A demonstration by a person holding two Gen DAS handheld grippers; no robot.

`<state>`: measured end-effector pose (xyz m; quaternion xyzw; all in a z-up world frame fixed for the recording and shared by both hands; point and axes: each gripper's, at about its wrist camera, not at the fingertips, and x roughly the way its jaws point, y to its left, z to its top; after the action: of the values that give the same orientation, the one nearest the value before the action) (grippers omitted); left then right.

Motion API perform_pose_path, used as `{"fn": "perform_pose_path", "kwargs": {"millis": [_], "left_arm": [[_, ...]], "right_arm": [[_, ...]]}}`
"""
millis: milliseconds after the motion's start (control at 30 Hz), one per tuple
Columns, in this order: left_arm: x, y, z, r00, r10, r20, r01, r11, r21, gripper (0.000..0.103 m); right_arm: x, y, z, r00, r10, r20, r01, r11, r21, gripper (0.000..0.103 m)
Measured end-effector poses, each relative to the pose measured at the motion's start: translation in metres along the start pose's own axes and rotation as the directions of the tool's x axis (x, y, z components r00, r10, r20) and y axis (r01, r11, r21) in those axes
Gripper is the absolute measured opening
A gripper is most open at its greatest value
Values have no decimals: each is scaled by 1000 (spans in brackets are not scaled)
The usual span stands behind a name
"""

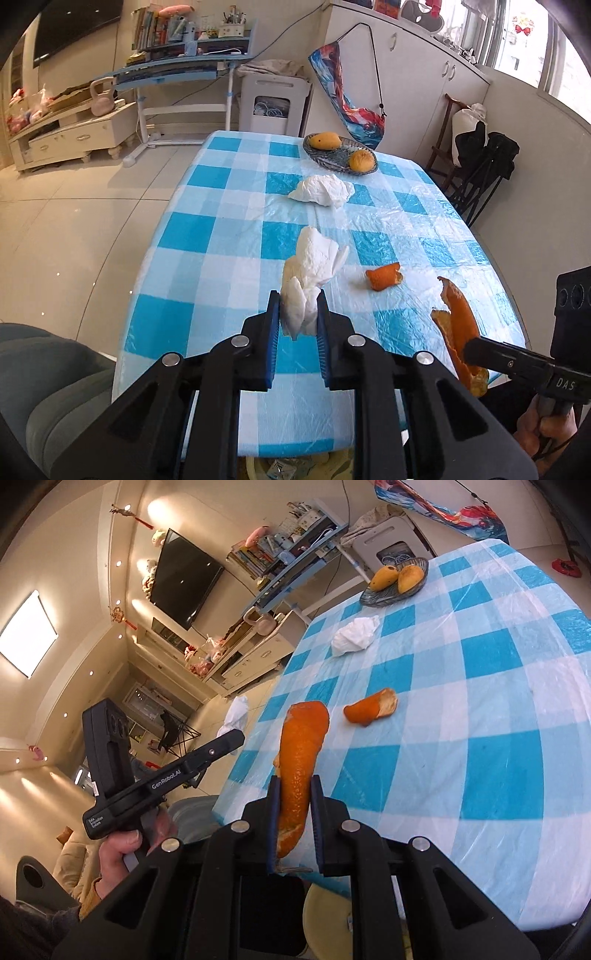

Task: Collect trash
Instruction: 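Carry peel and tissue over the yellow basin and open both tools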

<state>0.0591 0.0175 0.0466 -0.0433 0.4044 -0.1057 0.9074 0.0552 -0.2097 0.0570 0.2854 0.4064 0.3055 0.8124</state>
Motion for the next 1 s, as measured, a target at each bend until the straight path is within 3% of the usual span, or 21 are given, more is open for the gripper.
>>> {"fn": "perform_pose_path", "kwargs": {"millis": [500, 600, 667, 800, 933, 1000], "left_arm": [[-39, -15, -50, 1000, 23, 3, -23, 999, 40, 18], [-41, -18, -57, 1000, 27, 0, -27, 999, 48, 18], [-42, -20, -61, 1000, 29, -9, -28, 998, 52, 18], [-40, -30, -78, 998, 27, -60, -23, 997, 70, 18], [-32, -49, -108, 982, 10, -186, 19, 988, 155, 19], [-27, -61, -121, 974, 34, -226, 17, 975, 223, 32]], "right_arm": [[21, 25, -59, 991, -33, -132, 24, 997, -68, 20], [22, 27, -65, 988, -51, -148, 40, 996, -81, 29], [19, 26, -65, 988, -62, -138, 51, 995, -82, 41], [8, 23, -63, 994, -68, -86, 63, 996, -65, 42], [-10, 17, -60, 996, -84, 1, 84, 996, -33, 52], [-16, 13, -61, 995, -97, 35, 97, 995, -12, 55]]}}
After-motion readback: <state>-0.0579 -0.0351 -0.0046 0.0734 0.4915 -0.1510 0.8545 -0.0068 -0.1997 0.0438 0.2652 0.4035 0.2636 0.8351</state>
